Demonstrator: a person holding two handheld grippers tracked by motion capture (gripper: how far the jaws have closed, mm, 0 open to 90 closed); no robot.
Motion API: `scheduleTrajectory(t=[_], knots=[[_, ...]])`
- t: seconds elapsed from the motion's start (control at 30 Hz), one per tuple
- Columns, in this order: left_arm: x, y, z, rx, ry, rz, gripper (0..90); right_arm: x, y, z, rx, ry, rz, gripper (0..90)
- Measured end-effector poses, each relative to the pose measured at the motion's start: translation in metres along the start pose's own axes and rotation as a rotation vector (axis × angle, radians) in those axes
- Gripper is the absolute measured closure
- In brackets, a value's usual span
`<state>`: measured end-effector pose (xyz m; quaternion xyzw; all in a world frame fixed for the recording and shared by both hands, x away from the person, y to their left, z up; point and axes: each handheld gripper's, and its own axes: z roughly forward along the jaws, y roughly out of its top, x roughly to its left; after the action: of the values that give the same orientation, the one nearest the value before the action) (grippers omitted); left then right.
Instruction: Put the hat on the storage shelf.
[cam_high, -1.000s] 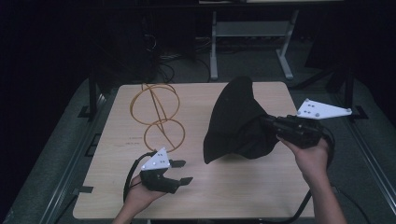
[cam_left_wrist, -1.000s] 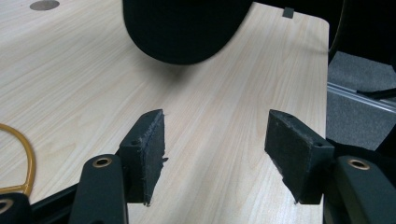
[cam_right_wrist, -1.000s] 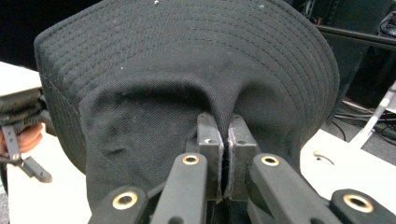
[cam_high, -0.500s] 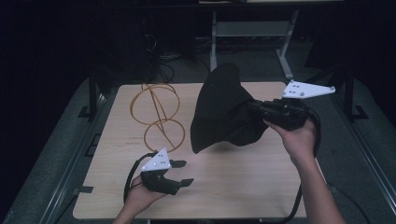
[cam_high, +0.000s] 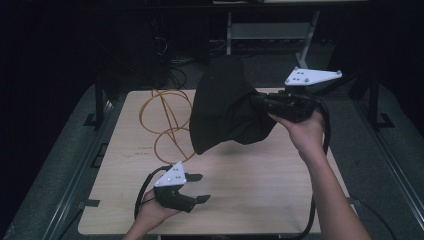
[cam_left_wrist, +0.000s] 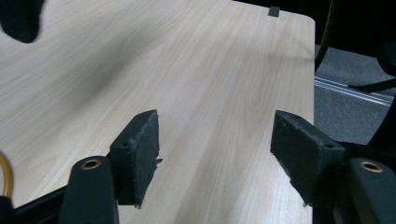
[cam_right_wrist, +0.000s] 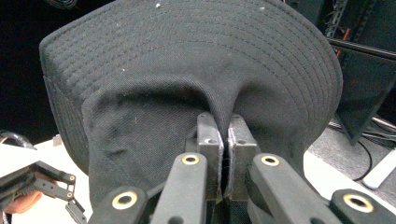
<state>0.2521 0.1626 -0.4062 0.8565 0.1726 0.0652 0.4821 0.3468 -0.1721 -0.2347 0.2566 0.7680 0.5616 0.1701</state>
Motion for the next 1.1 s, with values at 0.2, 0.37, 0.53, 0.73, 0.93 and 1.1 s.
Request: scheduleTrajectory(t=[0.2,0.37,0.53,0.73,0.93,1.1], knots=[[0.001,0.0,-0.002,-0.02,-0.013,-0.012,29.2,0.003,0.013,0.019,0.017,0.028,-0.008,86.5],[0.0,-0.001,0.0,-0.015,-0.016,-0.026,26.6,0.01,0.028,0.032,0.018,0.054,-0.019,86.5],[-0.001,0.0,0.0,-0.019,-0.023,-0.016,26.4,0.016,0.047,0.046,0.011,0.079,-0.032,86.5],[0.001,0.0,0.001,-0.015,-0.027,0.0,26.5,0.023,0.071,0.07,0.036,0.105,-0.059,86.5],[0.002,-0.001,0.001,-0.01,-0.029,-0.004,26.4,0.025,0.089,0.086,0.059,0.11,-0.072,86.5],[0.006,-0.003,0.001,-0.011,-0.026,-0.01,26.4,0.025,0.104,0.098,0.086,0.108,-0.09,86.4]])
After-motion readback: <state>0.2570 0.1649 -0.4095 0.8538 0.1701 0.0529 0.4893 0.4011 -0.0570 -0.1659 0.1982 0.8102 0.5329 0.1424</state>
